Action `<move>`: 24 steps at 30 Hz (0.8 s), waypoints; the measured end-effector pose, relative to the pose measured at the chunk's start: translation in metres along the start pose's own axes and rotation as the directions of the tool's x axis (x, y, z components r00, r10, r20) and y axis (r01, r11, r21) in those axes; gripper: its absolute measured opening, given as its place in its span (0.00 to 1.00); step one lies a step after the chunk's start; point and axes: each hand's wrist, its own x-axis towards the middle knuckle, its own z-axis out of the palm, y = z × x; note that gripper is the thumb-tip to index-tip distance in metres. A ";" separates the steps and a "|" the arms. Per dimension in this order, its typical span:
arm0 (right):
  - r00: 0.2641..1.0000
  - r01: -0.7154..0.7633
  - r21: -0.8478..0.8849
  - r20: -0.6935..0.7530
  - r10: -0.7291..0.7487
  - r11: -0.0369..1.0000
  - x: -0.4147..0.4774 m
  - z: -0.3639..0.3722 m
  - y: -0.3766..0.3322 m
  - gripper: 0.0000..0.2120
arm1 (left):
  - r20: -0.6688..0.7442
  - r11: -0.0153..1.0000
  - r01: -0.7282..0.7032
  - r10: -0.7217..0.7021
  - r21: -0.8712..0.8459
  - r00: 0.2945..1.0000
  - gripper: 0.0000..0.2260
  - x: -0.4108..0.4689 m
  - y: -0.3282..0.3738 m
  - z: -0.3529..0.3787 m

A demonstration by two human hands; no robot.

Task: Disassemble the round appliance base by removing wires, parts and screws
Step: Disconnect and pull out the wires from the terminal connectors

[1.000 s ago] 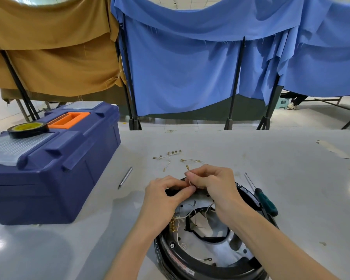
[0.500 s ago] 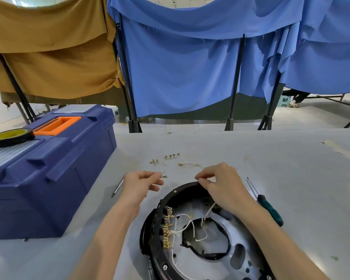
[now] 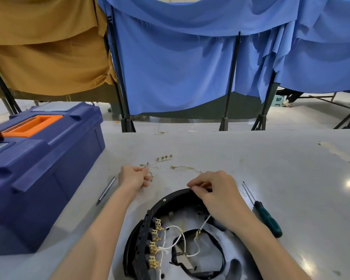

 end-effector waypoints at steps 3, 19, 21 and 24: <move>1.000 0.005 -0.005 -0.003 -0.005 1.000 0.000 0.000 0.000 0.09 | -0.034 0.999 -0.023 0.024 0.032 0.999 0.04 -0.007 -0.003 -0.003; 0.994 0.105 -0.041 0.023 -0.105 0.994 -0.015 -0.003 -0.007 0.05 | 0.134 0.962 -0.253 0.266 -0.105 0.955 0.02 -0.145 -0.011 -0.034; 0.980 0.198 -0.112 0.061 -0.192 0.974 -0.020 -0.002 -0.016 0.04 | 0.135 0.962 -0.240 0.258 -0.132 0.957 0.03 -0.152 -0.014 -0.036; 0.923 0.331 -0.102 0.242 -0.299 0.938 -0.030 0.004 -0.034 0.03 | 0.131 0.954 -0.278 0.291 -0.113 0.948 0.06 -0.156 -0.019 -0.038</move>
